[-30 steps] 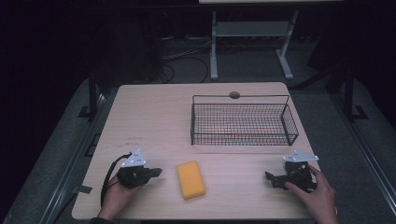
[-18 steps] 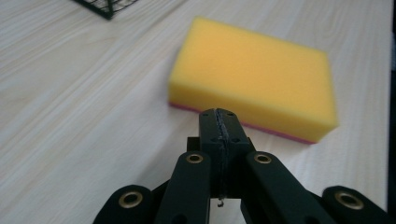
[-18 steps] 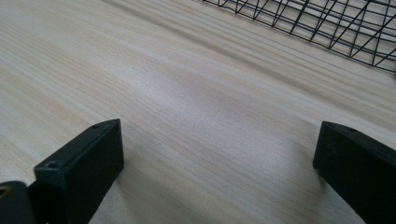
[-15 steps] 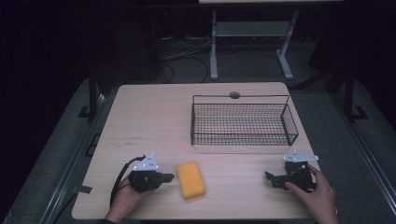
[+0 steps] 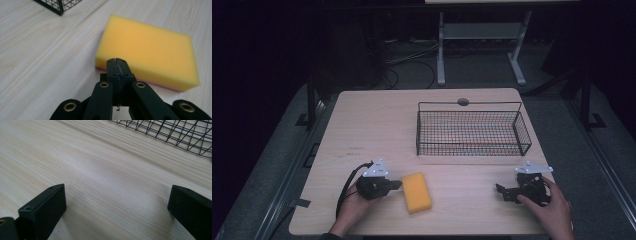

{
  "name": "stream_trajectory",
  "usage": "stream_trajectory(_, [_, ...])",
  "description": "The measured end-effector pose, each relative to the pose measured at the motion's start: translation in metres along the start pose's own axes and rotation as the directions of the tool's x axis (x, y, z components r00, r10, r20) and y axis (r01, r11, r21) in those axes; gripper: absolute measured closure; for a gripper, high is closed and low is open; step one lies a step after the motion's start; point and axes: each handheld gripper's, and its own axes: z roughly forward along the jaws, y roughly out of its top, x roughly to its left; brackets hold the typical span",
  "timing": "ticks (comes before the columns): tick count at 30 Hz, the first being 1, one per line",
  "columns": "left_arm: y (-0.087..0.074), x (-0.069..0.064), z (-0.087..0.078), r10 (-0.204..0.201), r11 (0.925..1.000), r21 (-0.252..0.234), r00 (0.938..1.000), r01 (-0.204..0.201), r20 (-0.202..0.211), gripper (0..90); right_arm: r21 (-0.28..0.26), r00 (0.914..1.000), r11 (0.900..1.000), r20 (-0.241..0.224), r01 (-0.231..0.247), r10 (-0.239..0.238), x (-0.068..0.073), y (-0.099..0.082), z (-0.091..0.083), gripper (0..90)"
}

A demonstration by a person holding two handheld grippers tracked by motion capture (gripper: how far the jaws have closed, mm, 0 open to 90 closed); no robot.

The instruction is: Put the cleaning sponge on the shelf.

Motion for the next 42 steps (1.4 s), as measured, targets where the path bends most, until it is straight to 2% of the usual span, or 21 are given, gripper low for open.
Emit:
stream_trajectory(16, [0.014, 0.005, 0.012, 0.002, 1.0000, 0.002, 0.9996, -0.002, -0.029, 89.7, 0.000, 1.0000, 1.0000, 0.000, 0.000, 0.000, 0.000, 0.000, 0.000, 1.2])
stream_trajectory(42, [0.045, 0.004, 0.041, 0.018, 0.9998, 0.011, 0.9995, -0.018, -0.026, 89.7, 0.001, 1.0000, 1.0000, 0.000, -0.001, 0.001, 0.000, 0.000, 0.000, 1.1])
